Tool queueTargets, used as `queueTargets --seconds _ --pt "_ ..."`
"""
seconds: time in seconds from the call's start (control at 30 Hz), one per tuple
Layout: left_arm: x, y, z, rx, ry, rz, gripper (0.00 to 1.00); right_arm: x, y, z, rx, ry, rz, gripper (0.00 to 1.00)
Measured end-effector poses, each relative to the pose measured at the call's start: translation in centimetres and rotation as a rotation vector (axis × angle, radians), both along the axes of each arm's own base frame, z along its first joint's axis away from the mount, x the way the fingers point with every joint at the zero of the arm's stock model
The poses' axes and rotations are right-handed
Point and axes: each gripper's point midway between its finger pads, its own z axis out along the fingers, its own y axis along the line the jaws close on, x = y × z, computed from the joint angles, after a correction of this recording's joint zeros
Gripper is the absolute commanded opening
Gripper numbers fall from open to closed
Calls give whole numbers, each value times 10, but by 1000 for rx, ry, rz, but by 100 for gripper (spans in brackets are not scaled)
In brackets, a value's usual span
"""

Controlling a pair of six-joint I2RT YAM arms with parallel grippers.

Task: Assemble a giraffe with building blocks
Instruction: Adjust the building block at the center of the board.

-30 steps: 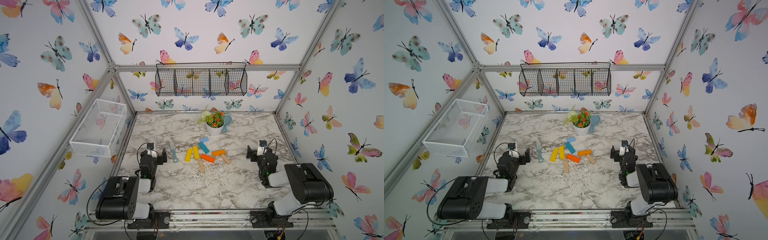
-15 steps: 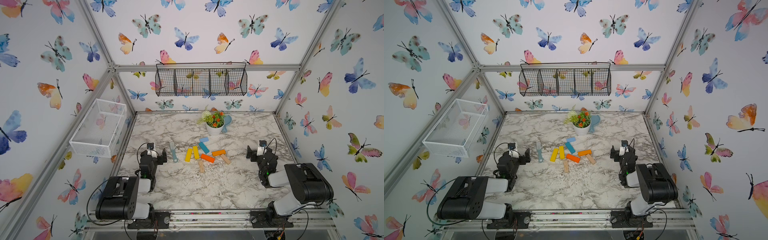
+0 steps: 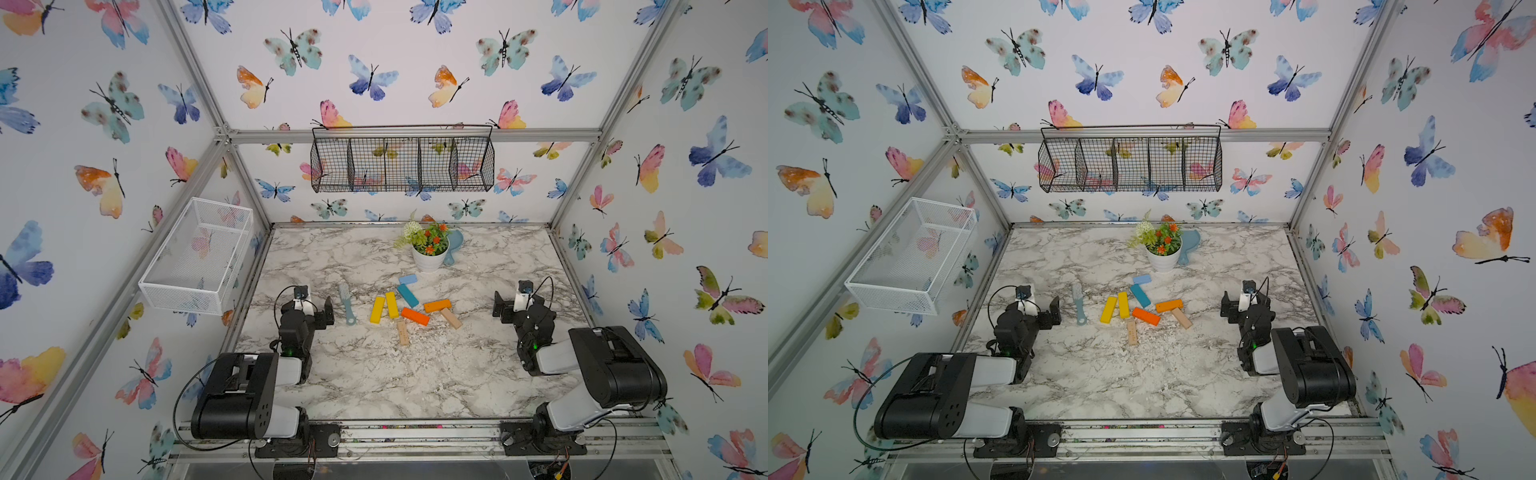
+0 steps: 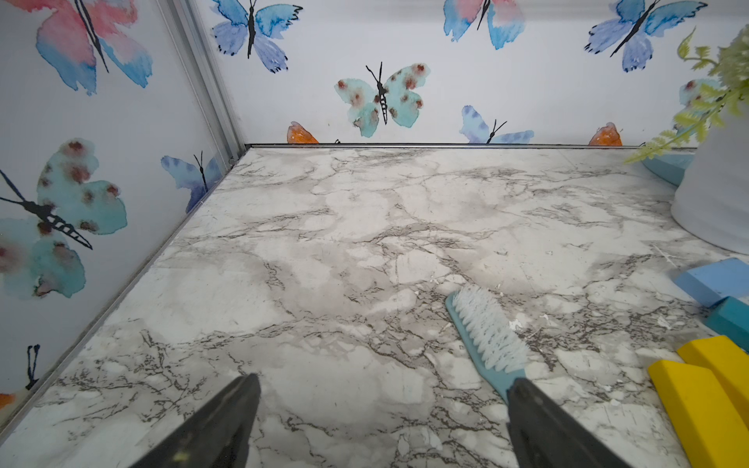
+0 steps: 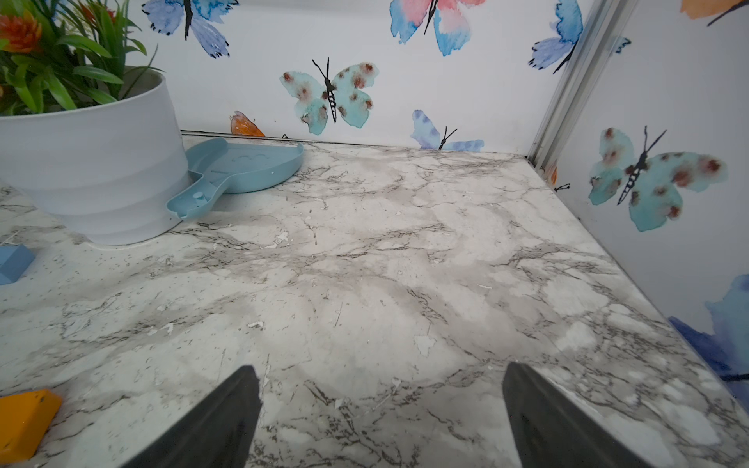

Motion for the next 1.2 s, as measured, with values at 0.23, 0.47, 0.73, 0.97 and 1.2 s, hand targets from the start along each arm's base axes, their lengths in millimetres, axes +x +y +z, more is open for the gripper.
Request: queueTargets --seconds 0.23,0.47,0.73,0.97,1.2 --pt "0 0 0 0 0 0 98 0 0 2 1 -10 1 98" --pt "4 -2 4 1 8 -8 98 -5 2 18 7 -50 13 98" --pt "19 -29 61 5 -46 -94 98 4 17 54 18 -63 94 98" --pt "10 -70 95 -158 -46 -234 98 10 17 110 146 -67 64 98" --pt "6 -87 95 -221 42 -273 98 15 -38 86 368 113 -366 98"
